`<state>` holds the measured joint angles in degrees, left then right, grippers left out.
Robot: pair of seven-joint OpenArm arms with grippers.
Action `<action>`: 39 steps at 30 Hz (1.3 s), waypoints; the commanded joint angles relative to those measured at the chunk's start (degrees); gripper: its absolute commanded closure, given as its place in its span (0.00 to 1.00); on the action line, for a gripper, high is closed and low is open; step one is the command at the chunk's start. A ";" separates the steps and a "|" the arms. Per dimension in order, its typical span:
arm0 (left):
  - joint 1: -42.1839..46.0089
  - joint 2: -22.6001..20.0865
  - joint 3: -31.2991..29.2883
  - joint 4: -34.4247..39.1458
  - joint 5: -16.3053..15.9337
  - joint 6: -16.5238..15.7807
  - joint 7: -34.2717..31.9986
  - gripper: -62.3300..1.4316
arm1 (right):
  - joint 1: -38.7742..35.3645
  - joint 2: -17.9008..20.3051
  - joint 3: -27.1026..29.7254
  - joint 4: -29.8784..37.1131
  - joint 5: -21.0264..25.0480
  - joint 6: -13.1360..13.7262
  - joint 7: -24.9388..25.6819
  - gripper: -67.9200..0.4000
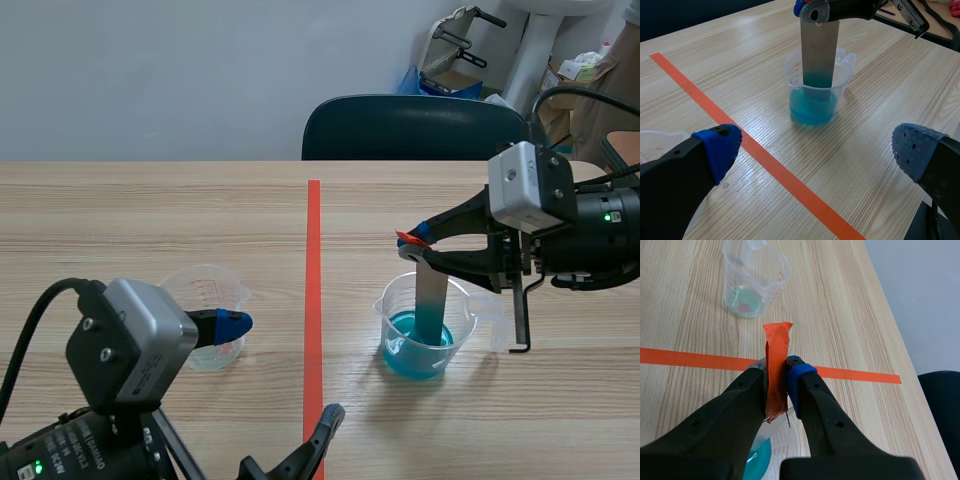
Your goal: Do the redox reaction experiment
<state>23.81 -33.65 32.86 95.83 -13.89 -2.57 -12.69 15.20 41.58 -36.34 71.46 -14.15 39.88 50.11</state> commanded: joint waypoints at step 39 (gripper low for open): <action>0.00 0.28 -0.22 1.09 0.04 0.13 -1.20 0.00 | 0.81 9.70 6.45 9.92 0.87 2.84 19.80 0.98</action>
<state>23.81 -33.65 32.86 95.83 -13.89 -2.57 -12.69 15.20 50.43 -31.46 80.66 -14.55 42.26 68.79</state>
